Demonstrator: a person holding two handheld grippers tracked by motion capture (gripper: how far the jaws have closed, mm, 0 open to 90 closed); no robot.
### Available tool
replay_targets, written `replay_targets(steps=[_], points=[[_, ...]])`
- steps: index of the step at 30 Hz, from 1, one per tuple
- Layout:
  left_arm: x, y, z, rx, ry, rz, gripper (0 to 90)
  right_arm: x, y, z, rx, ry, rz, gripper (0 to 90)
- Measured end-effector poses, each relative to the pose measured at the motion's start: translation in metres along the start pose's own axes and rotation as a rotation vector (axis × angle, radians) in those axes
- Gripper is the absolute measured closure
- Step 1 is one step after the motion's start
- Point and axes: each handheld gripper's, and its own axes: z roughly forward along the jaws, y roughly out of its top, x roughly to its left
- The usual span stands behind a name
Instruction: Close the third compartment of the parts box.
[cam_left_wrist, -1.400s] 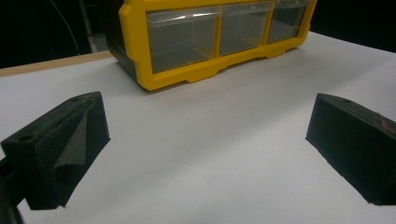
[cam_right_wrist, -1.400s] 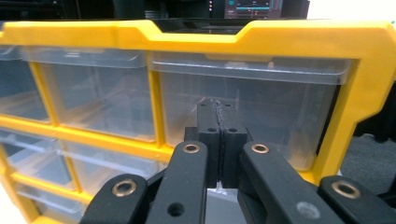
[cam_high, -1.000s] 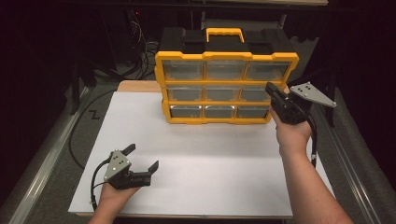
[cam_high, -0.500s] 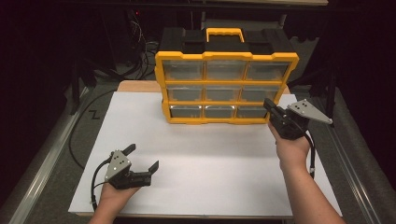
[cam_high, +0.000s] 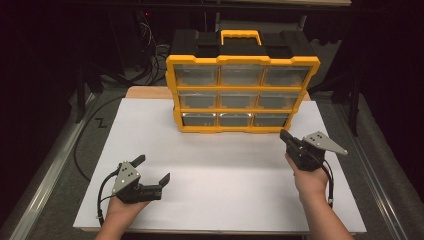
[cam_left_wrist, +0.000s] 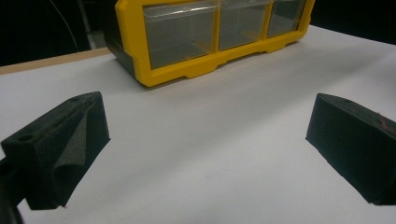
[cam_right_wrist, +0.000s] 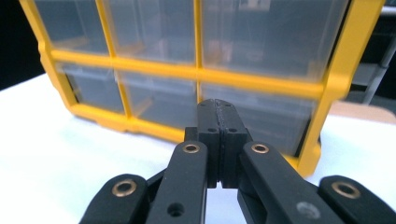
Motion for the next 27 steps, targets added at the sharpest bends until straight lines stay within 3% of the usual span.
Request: replay_targets(steps=[13, 19, 24, 27], points=[[0.0, 0.0, 0.0, 0.007, 0.001, -0.001, 0.1, 0.002, -0.046, -0.028, 0.041, 0.03, -0.001, 90.0], [0.0, 0.0, 0.0, 0.004, 0.003, -0.004, 0.0, 0.003, -0.054, -0.036, 0.04, 0.048, 0.025, 90.0], [0.0, 0.0, 0.001, 0.007, 0.004, -0.004, 0.1, 0.009, -0.056, -0.031, 0.061, 0.05, -0.033, 90.0], [-0.001, 0.0, 0.0, 0.007, 0.004, -0.002, 0.1, 0.007, -0.057, -0.031, 0.068, 0.064, -0.018, 89.2]])
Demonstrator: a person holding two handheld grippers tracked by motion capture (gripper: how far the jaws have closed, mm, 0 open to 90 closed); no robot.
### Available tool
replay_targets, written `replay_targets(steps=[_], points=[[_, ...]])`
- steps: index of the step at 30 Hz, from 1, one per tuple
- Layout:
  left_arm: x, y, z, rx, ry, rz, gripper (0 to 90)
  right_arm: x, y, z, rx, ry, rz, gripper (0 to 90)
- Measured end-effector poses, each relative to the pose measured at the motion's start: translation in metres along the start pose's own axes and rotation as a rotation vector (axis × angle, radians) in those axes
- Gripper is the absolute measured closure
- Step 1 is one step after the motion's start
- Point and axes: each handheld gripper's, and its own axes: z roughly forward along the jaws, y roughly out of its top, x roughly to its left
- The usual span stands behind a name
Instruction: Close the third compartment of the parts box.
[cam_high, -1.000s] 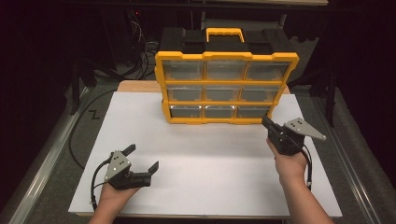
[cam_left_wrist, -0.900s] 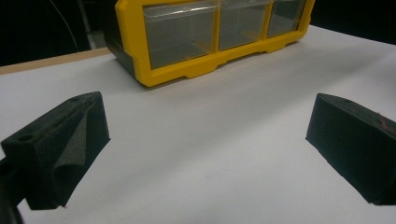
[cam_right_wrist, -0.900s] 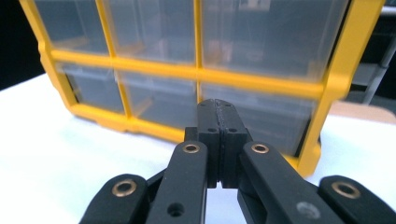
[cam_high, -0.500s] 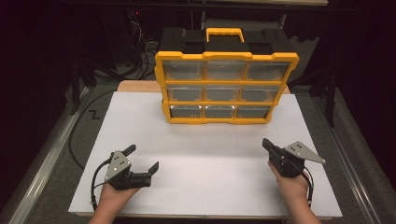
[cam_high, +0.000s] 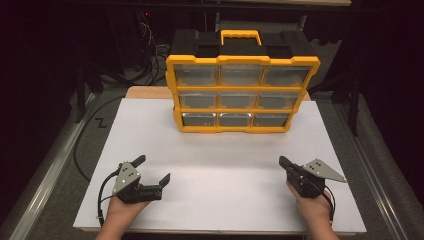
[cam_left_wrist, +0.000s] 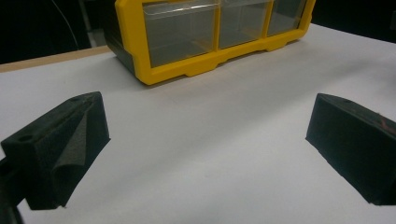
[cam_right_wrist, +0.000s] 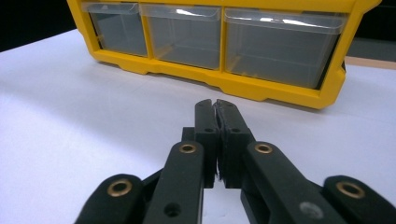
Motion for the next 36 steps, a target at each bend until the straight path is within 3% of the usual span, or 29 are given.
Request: replay_targets(steps=[5, 13, 19, 25, 32, 36], points=[[0.0, 0.0, 0.0, 0.0, 0.0, -0.001, 0.1, -0.004, -0.001, 0.003, 0.025, 0.005, 0.022, 79.0], [0.001, 0.0, -0.001, -0.002, 0.001, -0.003, 0.1, -0.007, -0.006, 0.013, 0.094, 0.032, 0.054, 45.4], [0.001, 0.0, -0.001, -0.003, 0.0, -0.005, 0.1, -0.006, -0.004, 0.01, 0.048, 0.034, 0.054, 19.5], [0.002, 0.001, -0.002, -0.004, -0.002, -0.004, 0.1, -0.004, -0.001, 0.006, -0.002, 0.035, 0.079, 0.8], [0.002, 0.001, -0.003, -0.007, 0.001, -0.008, 0.1, -0.003, 0.0, -0.006, -0.033, 0.03, 0.061, 0.8], [0.002, 0.0, -0.001, -0.003, 0.004, -0.01, 0.1, -0.002, -0.001, -0.004, -0.04, 0.017, 0.04, 0.8]])
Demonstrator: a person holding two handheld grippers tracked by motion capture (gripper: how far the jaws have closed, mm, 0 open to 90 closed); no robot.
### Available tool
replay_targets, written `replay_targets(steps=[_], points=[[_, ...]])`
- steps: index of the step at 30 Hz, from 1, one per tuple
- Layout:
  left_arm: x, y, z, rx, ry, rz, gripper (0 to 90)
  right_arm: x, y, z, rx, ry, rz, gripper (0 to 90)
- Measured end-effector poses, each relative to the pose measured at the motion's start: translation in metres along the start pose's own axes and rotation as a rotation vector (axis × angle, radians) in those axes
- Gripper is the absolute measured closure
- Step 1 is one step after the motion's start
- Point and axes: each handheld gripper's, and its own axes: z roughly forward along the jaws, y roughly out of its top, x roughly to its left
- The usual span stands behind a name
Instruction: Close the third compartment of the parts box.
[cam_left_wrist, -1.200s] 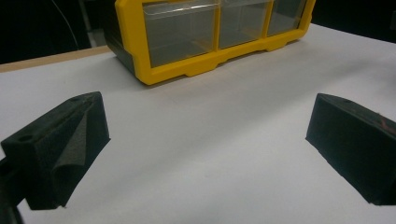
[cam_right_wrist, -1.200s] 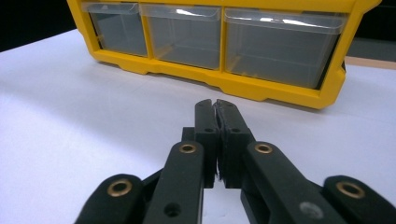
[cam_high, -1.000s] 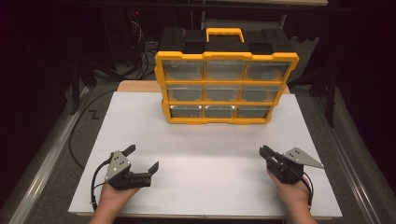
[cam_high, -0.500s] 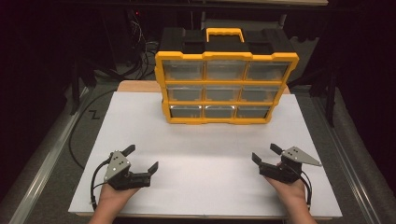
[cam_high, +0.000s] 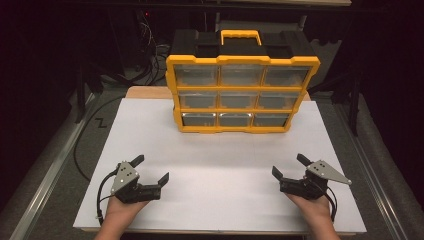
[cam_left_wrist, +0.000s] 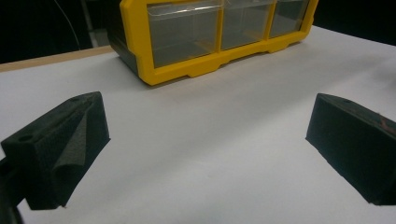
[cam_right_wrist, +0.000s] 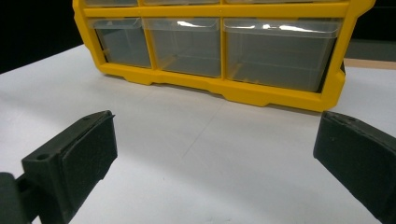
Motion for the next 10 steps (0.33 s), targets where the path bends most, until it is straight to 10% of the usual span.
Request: replay_targets(steps=[10], points=[[-0.0003, -0.0007, 0.0008, 0.009, 0.01, -0.003, 0.1, 0.0017, -0.002, 0.0037, 0.02, -0.005, -0.028, 0.8]])
